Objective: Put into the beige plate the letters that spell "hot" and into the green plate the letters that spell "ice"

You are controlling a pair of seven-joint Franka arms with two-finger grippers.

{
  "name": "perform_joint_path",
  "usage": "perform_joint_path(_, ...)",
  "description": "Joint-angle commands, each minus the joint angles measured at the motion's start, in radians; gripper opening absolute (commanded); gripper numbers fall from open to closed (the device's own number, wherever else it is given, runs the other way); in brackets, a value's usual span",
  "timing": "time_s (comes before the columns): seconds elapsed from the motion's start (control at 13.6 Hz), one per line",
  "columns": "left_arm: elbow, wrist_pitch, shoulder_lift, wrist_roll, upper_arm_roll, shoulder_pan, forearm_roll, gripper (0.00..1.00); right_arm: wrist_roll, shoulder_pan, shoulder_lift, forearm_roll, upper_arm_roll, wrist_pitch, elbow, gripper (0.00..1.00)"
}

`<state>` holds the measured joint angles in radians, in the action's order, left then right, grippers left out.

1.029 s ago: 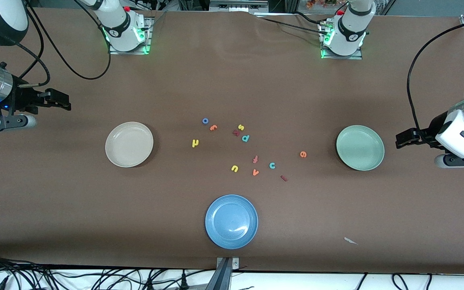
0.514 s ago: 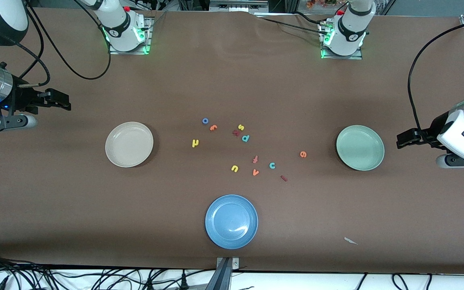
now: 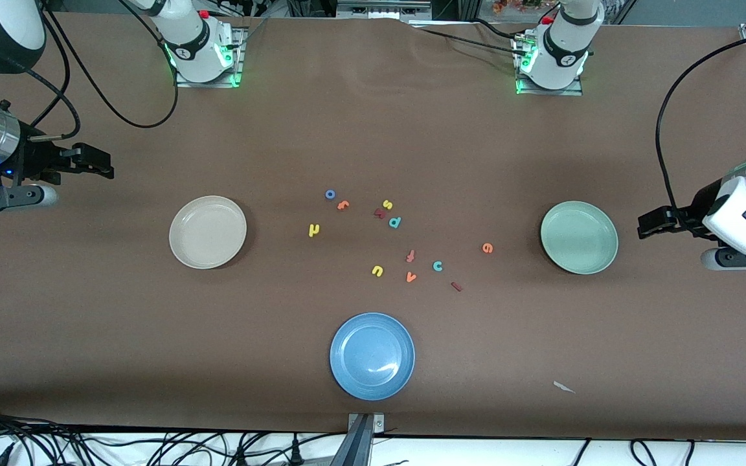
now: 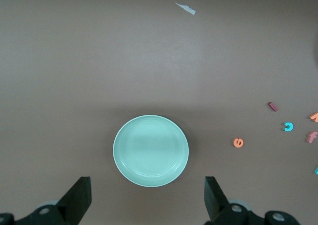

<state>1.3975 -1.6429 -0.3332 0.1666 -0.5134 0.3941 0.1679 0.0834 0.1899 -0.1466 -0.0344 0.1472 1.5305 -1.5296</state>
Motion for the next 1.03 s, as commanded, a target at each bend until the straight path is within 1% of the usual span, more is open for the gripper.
perform_joint_path(0.0,0.029,0.000,0.033,-0.022,0.000,0.014,-0.030,1.00,-0.013,-0.004,0.005,0.001,-0.006,0.010,-0.001,1.00)
perform_joint_path(0.96,0.031,0.000,0.031,-0.022,0.000,0.014,-0.030,1.00,-0.013,-0.004,0.009,0.001,-0.006,0.017,-0.011,1.00)
